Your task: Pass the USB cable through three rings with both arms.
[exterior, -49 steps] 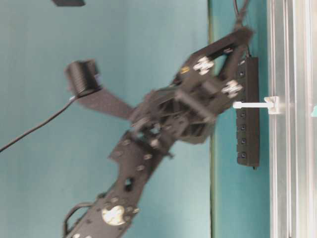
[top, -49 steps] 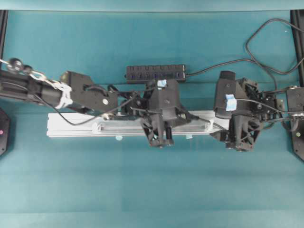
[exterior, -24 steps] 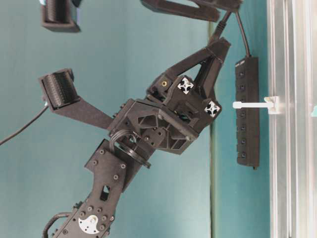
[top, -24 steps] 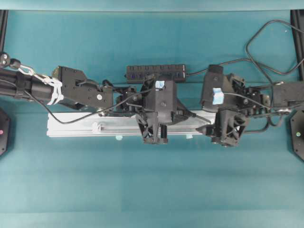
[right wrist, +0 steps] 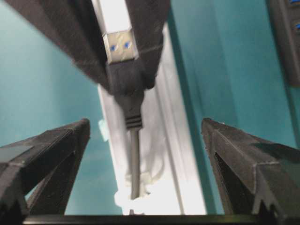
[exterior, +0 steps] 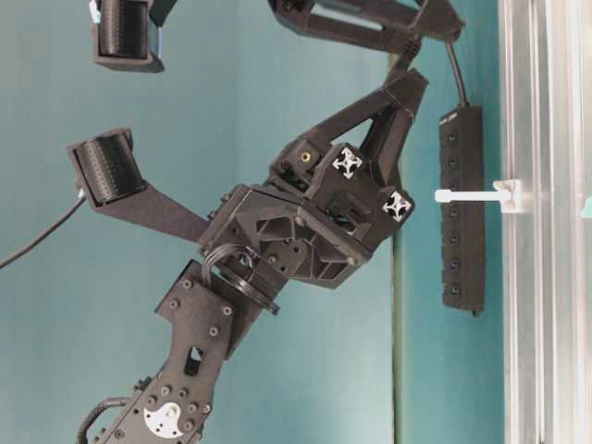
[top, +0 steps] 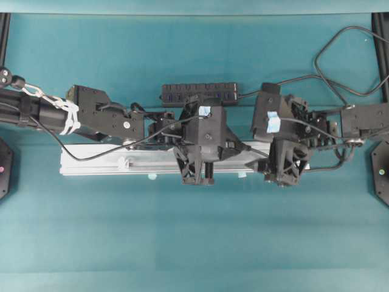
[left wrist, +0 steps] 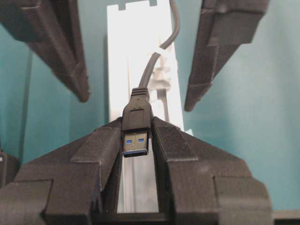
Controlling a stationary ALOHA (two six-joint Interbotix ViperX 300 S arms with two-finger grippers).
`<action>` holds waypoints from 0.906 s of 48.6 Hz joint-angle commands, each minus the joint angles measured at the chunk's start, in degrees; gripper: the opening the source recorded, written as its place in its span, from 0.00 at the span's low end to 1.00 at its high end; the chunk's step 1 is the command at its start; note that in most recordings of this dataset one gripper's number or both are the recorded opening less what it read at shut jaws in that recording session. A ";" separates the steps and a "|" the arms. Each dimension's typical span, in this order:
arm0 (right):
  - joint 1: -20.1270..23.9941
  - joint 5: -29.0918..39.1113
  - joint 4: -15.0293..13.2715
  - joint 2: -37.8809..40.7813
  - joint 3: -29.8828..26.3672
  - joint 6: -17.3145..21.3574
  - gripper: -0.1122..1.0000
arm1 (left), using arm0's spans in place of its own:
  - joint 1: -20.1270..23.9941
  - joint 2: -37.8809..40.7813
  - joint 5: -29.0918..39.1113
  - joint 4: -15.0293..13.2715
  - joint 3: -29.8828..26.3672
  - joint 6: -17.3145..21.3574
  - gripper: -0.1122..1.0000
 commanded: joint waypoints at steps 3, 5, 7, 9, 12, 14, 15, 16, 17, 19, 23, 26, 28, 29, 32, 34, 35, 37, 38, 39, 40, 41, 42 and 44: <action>-0.44 -1.14 -0.09 -0.26 -0.53 -0.18 0.63 | -0.09 -1.49 -0.35 0.09 -0.44 0.09 0.29; -0.44 -1.14 -0.09 -0.26 -0.53 -0.18 0.57 | -0.18 -1.49 -0.35 0.18 -0.44 0.09 0.29; -0.44 -1.14 -0.09 -0.26 -0.53 -0.26 0.51 | -0.18 -1.49 -0.26 0.18 -0.44 0.09 0.29; -0.44 -1.14 -0.09 -0.26 -0.53 -0.26 0.44 | -0.18 -1.49 -0.26 0.18 -0.44 0.09 0.29; -0.44 -1.14 -0.09 -0.26 -0.53 -0.35 0.33 | -0.18 -1.49 -0.18 0.18 -0.44 0.09 0.29; -0.35 -1.32 -0.09 -0.26 -0.53 -0.62 0.26 | -0.18 -1.49 0.00 0.18 -0.44 0.09 0.29; -0.44 -1.41 -0.18 -0.26 -0.53 -0.70 0.23 | -0.18 -1.49 0.00 0.18 -0.35 0.09 0.29; -0.44 -1.58 -0.26 -0.26 -0.53 -0.88 0.20 | -0.18 -1.49 0.00 0.18 -0.35 0.09 0.29; -0.44 -1.76 -0.26 -0.26 -0.53 -1.14 0.17 | -0.18 -1.49 0.09 0.18 -0.35 0.09 0.29; -0.44 -2.20 -0.26 -0.26 -0.53 -1.49 0.12 | -0.18 -1.49 0.09 0.18 -0.26 0.09 0.29; -0.35 -3.08 -0.26 -0.26 -0.53 -1.85 0.05 | -0.18 -1.49 0.18 0.09 -0.09 0.09 0.29; -0.35 -3.16 -0.26 -0.18 -0.62 -1.85 0.04 | -0.18 -1.49 0.35 0.18 -0.09 0.09 0.29; -0.35 -3.16 -0.26 -0.18 -0.70 -1.85 0.04 | -0.18 -1.49 0.44 0.18 0.00 0.09 0.29; -0.35 -3.08 -0.26 -0.09 -0.70 -1.85 0.04 | -0.18 -1.49 0.53 0.18 0.00 0.09 0.29; -0.26 -3.08 -0.26 -0.09 -0.70 -1.85 0.04 | -0.18 -1.49 0.53 0.18 0.09 0.09 0.29; -0.26 -3.08 -0.26 -0.09 -0.70 -1.85 0.04 | -0.18 -1.58 0.62 0.18 0.09 0.00 0.29; -0.18 -3.08 -0.26 -0.09 -0.70 -1.85 0.04 | -0.18 -1.58 0.62 0.18 0.09 0.00 0.29; -0.18 -3.08 -0.26 -0.09 -0.79 -1.85 0.04 | -0.18 -1.58 0.62 0.18 0.18 0.00 0.29; -0.18 -3.08 -0.26 -0.09 -0.79 -1.85 0.04 | -0.18 -1.58 0.62 0.18 0.18 0.00 0.29; -0.18 -2.99 -0.26 -0.09 -0.79 -1.85 0.04 | -0.09 -1.58 0.62 0.18 0.26 -0.09 0.29; -0.18 -2.90 -0.26 -0.09 -0.79 -1.85 0.04 | -0.09 -1.58 0.62 0.18 0.18 -0.09 0.29; -0.18 -2.90 -0.26 -0.09 -0.79 -1.85 0.04 | 0.00 -1.58 0.70 0.18 0.26 -0.18 0.29; -0.18 -2.81 -0.26 0.00 -0.79 -1.85 0.04 | 0.09 -1.58 0.79 0.18 0.26 -0.44 0.29; -0.18 -2.55 -0.26 0.00 -0.79 -1.93 0.04 | 0.26 -1.67 1.05 0.18 0.26 -0.79 0.29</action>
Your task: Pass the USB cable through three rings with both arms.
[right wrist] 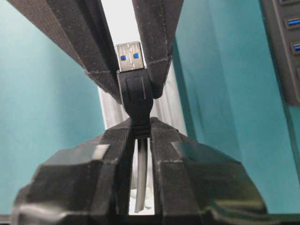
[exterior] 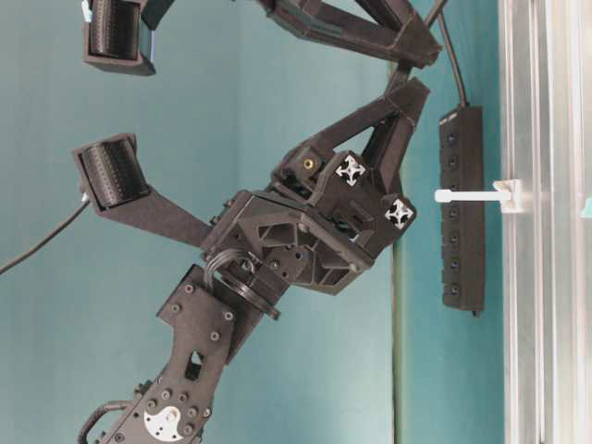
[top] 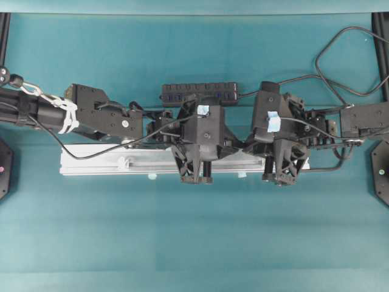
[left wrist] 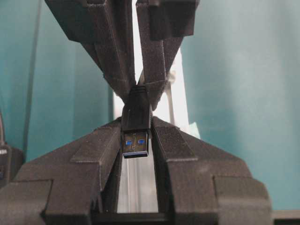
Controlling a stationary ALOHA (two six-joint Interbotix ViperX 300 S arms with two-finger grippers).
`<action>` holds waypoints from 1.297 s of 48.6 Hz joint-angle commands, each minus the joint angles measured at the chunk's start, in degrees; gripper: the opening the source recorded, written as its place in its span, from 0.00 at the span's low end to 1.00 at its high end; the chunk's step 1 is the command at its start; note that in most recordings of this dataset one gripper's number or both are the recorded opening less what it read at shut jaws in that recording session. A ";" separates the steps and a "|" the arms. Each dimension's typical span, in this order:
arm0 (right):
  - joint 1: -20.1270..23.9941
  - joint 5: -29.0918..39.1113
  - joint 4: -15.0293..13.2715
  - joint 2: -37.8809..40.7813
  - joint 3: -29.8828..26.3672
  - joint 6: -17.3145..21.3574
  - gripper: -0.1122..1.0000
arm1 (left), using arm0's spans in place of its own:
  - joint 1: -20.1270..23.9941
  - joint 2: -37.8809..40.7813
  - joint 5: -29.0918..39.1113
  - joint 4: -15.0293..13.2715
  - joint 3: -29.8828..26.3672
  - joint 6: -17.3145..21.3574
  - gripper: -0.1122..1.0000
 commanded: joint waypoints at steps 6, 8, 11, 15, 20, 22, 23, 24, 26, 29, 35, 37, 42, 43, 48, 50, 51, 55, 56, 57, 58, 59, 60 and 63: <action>-0.18 1.41 -0.18 0.18 -0.97 -0.62 0.04 | 0.35 -1.58 1.41 0.18 0.09 -0.44 0.36; -0.18 2.11 -0.18 0.35 -1.14 -0.62 0.04 | 0.26 -1.93 1.67 0.18 0.44 -0.35 0.47; -0.18 3.25 -0.18 0.88 -1.67 -0.62 0.04 | 0.26 -2.72 1.76 0.18 1.14 -0.44 0.64; -0.18 4.57 -0.18 1.58 -2.37 -0.70 0.04 | 0.26 -4.48 1.76 0.18 2.37 -0.53 0.85; -0.09 6.06 -0.79 2.72 -3.43 -0.70 0.04 | 0.26 -7.38 1.76 0.18 4.48 -0.53 0.94; -0.09 6.50 -1.41 3.25 -4.04 -0.70 0.04 | 0.26 -8.79 1.76 0.18 5.36 -0.53 0.93; 0.00 6.77 -1.67 3.52 -4.31 -0.70 0.04 | 0.26 -9.49 1.76 0.18 5.89 -0.53 0.92; 0.00 6.94 -2.02 3.87 -4.66 -0.70 0.04 | 0.26 -10.28 1.76 0.18 6.42 -0.53 0.91; 0.09 7.47 -2.55 4.48 -5.27 -0.70 0.04 | 0.26 -11.87 1.76 0.09 7.56 -0.53 0.90; 0.09 8.26 -3.25 5.36 -6.42 -0.70 0.04 | 0.26 -14.59 2.02 0.09 9.67 -0.53 0.91; 0.09 10.28 -5.01 7.73 -8.96 -0.70 0.04 | 0.26 -19.42 2.99 0.18 13.54 -0.62 0.91; 0.09 10.99 -5.36 8.53 -9.58 -0.70 0.04 | 0.26 -20.92 3.43 0.18 14.85 -0.70 0.91; 0.09 12.57 -5.98 10.37 -10.81 -0.79 0.04 | 0.26 -23.82 3.78 0.09 18.02 -1.41 0.90; 0.09 12.83 -5.98 10.72 -10.99 -0.97 0.04 | 0.26 -24.35 3.69 0.18 18.54 -1.67 0.90; 0.09 13.62 -5.98 12.04 -11.87 -2.29 0.04 | 0.26 -26.89 3.69 0.18 21.27 -2.81 0.90; 0.09 13.89 -6.06 12.39 -12.13 -2.99 0.04 | 0.26 -27.60 3.69 0.18 21.97 -3.16 0.90; 0.09 14.06 -6.06 12.66 -12.30 -3.25 0.04 | 0.26 -27.95 3.69 0.18 22.32 -3.43 0.90; 0.09 15.12 -6.06 13.62 -13.27 -4.31 0.04 | 0.26 -28.92 3.69 0.18 23.29 -4.04 0.90; 0.00 15.29 -6.06 13.97 -13.45 -4.48 0.04 | 0.26 -29.09 3.69 0.18 23.55 -4.22 0.90; 0.00 15.56 -6.06 14.15 -13.71 -4.57 0.04 | 0.26 -29.27 3.69 0.18 23.64 -4.22 0.90; 0.00 15.82 -5.98 14.41 -13.89 -4.66 0.04 | 0.26 -29.53 3.69 0.18 23.82 -4.31 0.90; 0.00 16.00 -5.98 14.68 -14.15 -4.66 0.04 | 0.26 -29.62 3.78 0.18 23.91 -4.31 0.90; 0.00 16.08 -6.06 14.85 -14.24 -4.66 0.04 | 0.26 -29.79 3.69 0.18 23.99 -4.39 0.90; 0.00 16.00 -5.89 15.47 -14.50 -4.66 0.04 | 0.26 -30.15 3.69 0.18 24.26 -4.39 0.90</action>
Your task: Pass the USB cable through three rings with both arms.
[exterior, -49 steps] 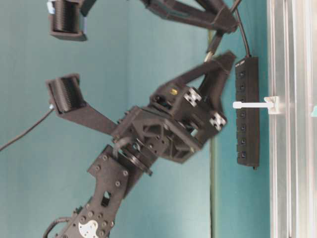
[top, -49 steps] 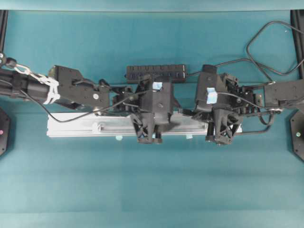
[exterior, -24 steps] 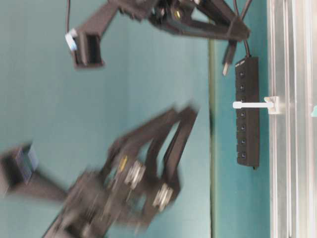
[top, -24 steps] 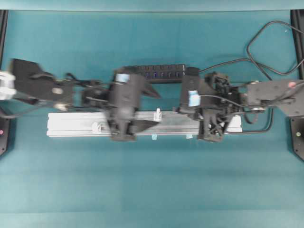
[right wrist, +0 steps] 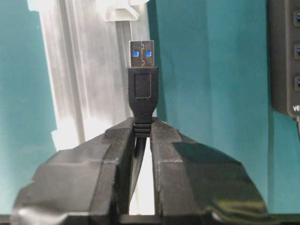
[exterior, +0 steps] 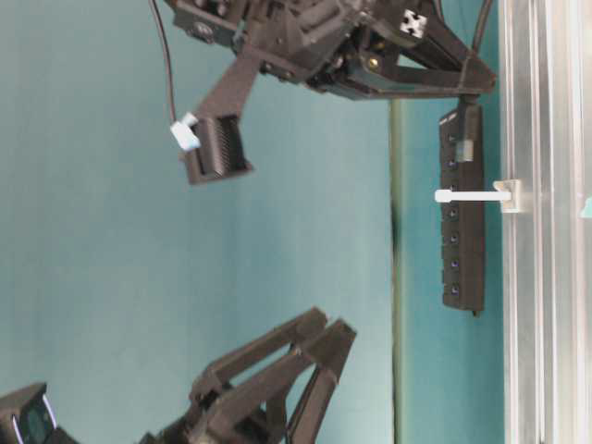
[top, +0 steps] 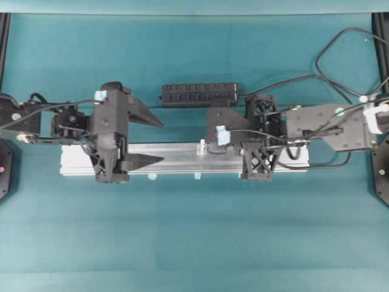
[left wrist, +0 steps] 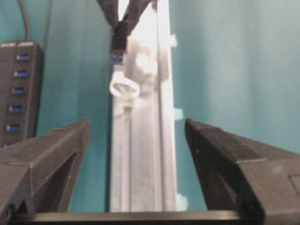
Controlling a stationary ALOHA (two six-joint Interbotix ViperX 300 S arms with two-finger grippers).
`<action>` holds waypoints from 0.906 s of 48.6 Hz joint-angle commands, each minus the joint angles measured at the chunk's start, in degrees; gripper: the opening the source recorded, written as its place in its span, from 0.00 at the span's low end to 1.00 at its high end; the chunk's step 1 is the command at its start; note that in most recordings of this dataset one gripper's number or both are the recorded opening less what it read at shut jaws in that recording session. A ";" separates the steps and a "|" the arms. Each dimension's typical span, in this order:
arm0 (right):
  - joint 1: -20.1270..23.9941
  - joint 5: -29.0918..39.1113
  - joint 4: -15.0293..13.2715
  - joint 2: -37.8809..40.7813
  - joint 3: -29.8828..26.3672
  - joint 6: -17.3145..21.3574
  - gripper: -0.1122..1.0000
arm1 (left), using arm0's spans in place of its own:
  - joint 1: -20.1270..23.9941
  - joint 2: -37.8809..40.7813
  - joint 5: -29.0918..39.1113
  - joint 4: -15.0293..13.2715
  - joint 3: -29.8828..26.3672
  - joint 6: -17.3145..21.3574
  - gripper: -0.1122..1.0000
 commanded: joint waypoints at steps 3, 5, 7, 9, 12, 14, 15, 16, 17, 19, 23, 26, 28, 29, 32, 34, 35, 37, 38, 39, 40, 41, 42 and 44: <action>-0.09 -0.35 -0.09 0.70 -1.23 -0.62 0.04 | 0.00 -1.41 -0.26 0.18 -0.35 -0.09 0.90; -0.09 -0.70 0.00 0.88 -1.32 -0.62 0.04 | 0.00 -1.49 -0.26 0.09 -0.35 -0.09 0.90; -0.09 -0.88 -0.09 1.05 -1.49 -0.62 0.04 | 0.00 -1.49 -0.18 0.18 -0.35 -0.09 0.90; -0.09 -1.05 0.00 1.14 -1.58 -0.62 0.04 | 0.00 -1.49 -0.26 0.18 -0.35 -0.09 0.90; -0.09 -1.32 0.00 1.41 -1.76 -0.62 0.04 | 0.00 -1.49 -0.26 0.18 -0.35 -0.09 0.90; -0.09 -1.49 0.00 1.49 -1.93 -0.53 0.04 | 0.00 -1.41 -0.26 0.18 -0.35 -0.18 0.90; -0.09 -1.67 0.00 1.49 -2.02 -0.53 0.04 | 0.00 -1.49 -0.26 0.18 -0.35 -0.18 0.90; -0.09 -1.76 0.00 1.58 -2.11 -0.53 0.04 | 0.00 -1.49 -0.18 0.18 -0.35 -0.26 0.90; -0.09 -1.93 0.00 1.67 -2.11 -0.53 0.04 | 0.00 -1.49 -0.26 0.18 -0.35 -0.26 0.90; -0.09 -2.20 0.00 1.67 -2.20 -0.44 0.04 | 0.00 -1.49 -0.18 0.18 -0.26 -0.53 0.90; 0.00 -2.99 0.00 1.76 -2.37 -0.35 0.04 | 0.00 -1.67 -0.18 0.18 0.09 -1.05 0.90; -0.09 -3.60 0.09 1.85 -2.46 -0.35 0.04 | 0.00 -2.02 -0.18 0.09 0.62 -1.49 0.90; -0.09 -3.96 0.09 1.93 -2.55 -0.35 0.04 | 0.00 -2.20 -0.18 0.18 0.88 -1.58 0.90; -0.09 -4.13 0.18 2.02 -2.64 -0.35 0.04 | 0.00 -2.29 -0.18 0.18 1.05 -1.67 0.90; 0.00 -4.57 0.18 2.20 -2.81 -0.44 0.04 | 0.00 -2.64 -0.18 0.18 1.58 -1.76 0.90; 0.00 -4.83 0.26 2.46 -2.90 -0.35 0.04 | 0.00 -2.90 -0.18 0.18 1.85 -1.76 0.90; -0.09 -4.92 0.26 2.64 -2.90 -0.35 0.04 | 0.00 -3.08 -0.18 0.09 2.11 -1.76 0.90; 0.00 -5.27 0.26 2.90 -3.16 -0.35 0.04 | 0.00 -3.25 -0.18 0.18 2.29 -1.76 0.90; -0.09 -5.45 0.26 3.08 -3.25 -0.35 0.04 | 0.00 -3.34 -0.18 0.18 2.37 -1.76 0.90; 0.00 -5.54 0.26 3.25 -3.34 -0.35 0.04 | 0.00 -3.43 -0.18 0.18 2.46 -1.76 0.90; 0.00 -5.62 0.35 3.34 -3.43 -0.35 0.04 | 0.00 -3.43 -0.18 0.18 2.55 -1.76 0.90; 0.00 -5.80 0.44 3.43 -3.52 -0.44 0.04 | 0.00 -3.52 -0.18 0.18 2.64 -1.76 0.90; 0.00 -5.89 0.53 3.52 -3.69 -0.44 0.04 | 0.00 -3.52 -0.18 0.18 2.64 -1.76 0.90; 0.00 -6.15 0.53 3.69 -3.87 -0.44 0.04 | -0.09 -3.52 -0.18 0.18 2.64 -1.85 0.90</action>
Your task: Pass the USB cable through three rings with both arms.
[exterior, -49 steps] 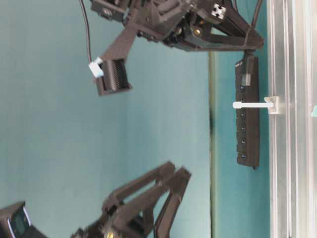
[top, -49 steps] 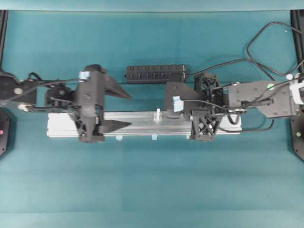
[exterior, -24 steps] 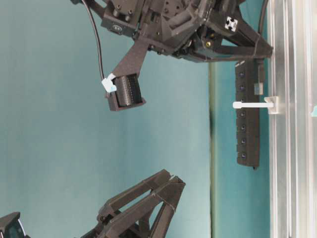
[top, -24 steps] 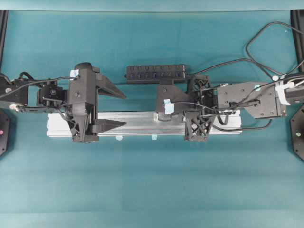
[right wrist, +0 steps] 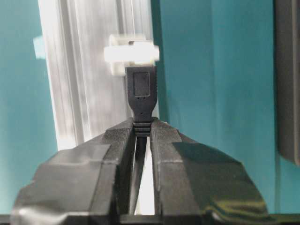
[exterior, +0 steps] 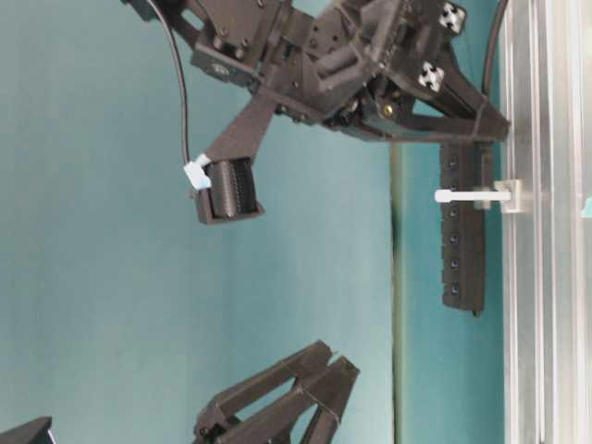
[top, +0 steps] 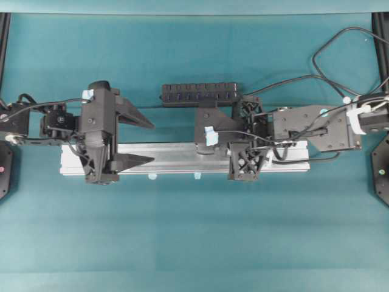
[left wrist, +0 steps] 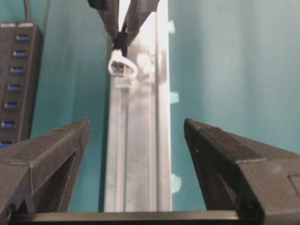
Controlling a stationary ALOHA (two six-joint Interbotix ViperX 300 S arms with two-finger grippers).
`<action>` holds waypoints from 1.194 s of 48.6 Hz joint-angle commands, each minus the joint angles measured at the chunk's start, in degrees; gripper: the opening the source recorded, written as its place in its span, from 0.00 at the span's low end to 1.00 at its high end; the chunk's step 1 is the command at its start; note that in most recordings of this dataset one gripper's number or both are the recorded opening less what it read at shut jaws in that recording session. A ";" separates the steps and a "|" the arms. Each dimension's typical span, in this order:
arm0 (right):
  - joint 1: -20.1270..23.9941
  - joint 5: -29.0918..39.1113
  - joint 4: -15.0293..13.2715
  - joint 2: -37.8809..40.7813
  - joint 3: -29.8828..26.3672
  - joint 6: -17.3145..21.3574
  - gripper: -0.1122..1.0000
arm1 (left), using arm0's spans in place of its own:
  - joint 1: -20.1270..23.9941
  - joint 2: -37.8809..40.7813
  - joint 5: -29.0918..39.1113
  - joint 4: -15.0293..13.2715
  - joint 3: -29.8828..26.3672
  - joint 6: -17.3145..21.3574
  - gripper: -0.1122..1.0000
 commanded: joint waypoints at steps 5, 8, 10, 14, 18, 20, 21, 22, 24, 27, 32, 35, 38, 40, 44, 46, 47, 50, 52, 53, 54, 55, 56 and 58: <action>0.09 -1.85 0.26 0.18 -1.49 -0.35 0.04 | 0.00 -0.62 -0.18 0.18 -0.53 -0.18 0.90; 0.09 -2.81 0.26 0.18 -1.49 -0.26 0.04 | 0.00 -0.53 -0.18 0.18 -0.53 -0.18 0.90; 0.09 -3.25 0.26 0.18 -1.49 -0.18 0.04 | 0.00 -0.44 -0.18 0.18 -0.53 -0.18 0.90; 0.09 -4.13 0.44 0.18 -1.49 0.00 0.04 | 0.00 -0.09 -0.18 0.18 -0.53 -0.18 0.90; 0.09 -4.57 0.70 0.18 -1.49 0.00 0.04 | 0.09 0.26 -0.26 0.18 -0.53 -0.18 0.90; 0.09 -4.66 0.97 0.18 -1.49 0.09 0.04 | 0.09 0.53 -0.44 0.18 -0.53 -0.18 0.90; 0.09 -4.57 0.97 0.18 -1.49 0.09 0.04 | 0.18 0.62 -0.44 0.18 -0.53 -0.18 0.90; 0.09 -4.66 1.05 0.18 -1.49 0.09 0.04 | 0.18 0.79 -0.53 0.18 -0.53 -0.18 0.90; 0.09 -4.57 1.05 0.18 -1.49 0.09 0.04 | 0.26 1.05 -0.53 0.18 -0.53 -0.18 0.90; 0.09 -4.66 1.23 0.18 -1.41 0.18 0.04 | 0.35 1.41 -0.53 0.18 -0.53 -0.18 0.90; 0.09 -5.45 1.23 0.18 -1.41 0.62 0.04 | 0.44 1.85 -1.14 0.18 -0.53 -0.18 0.90; 0.09 -6.15 1.23 0.18 -1.23 0.88 0.04 | 0.53 2.37 -1.93 0.18 -0.53 -0.18 0.90; 0.09 -6.86 1.23 0.18 -1.23 1.14 0.04 | 0.70 3.25 -3.69 0.18 -0.53 -0.18 0.90; 0.09 -7.03 1.23 0.09 -1.14 1.23 0.04 | 0.70 4.04 -4.92 0.18 -0.44 -0.18 0.90; 0.09 -7.12 1.14 0.18 -1.14 1.32 0.04 | 0.70 6.42 -7.47 0.18 -0.70 -0.18 0.90; 0.09 -7.12 1.23 0.09 -1.05 1.41 0.04 | 0.70 7.56 -8.35 0.18 -0.88 -0.18 0.90; 0.09 -7.29 1.23 0.09 -1.05 1.49 0.04 | 0.70 8.09 -8.70 0.18 -0.97 -0.18 0.90; 0.09 -7.29 1.23 0.09 -1.05 1.49 0.04 | 0.70 9.84 -9.67 0.18 -1.49 -0.18 0.90; 0.09 -7.29 1.23 0.09 -1.05 1.58 0.04 | 0.70 10.90 -10.46 0.18 -1.93 -0.18 0.90; 0.18 -7.29 1.14 0.09 -1.05 1.58 0.04 | 0.79 11.43 -10.81 0.18 -2.20 -0.18 0.90; 0.18 -7.29 1.23 0.09 -1.05 1.49 0.04 | 0.79 11.95 -11.25 0.18 -2.46 -0.18 0.90; 0.18 -7.29 1.14 0.09 -1.05 1.58 0.04 | 0.79 12.48 -11.69 0.09 -2.72 -0.18 0.89; 0.18 -7.29 1.23 0.09 -1.05 1.58 0.04 | 0.79 13.01 -12.13 0.18 -2.90 -0.18 0.89; 0.26 -7.29 1.14 0.09 -1.05 1.49 0.04 | 0.88 13.97 -12.83 0.18 -3.60 -0.18 0.89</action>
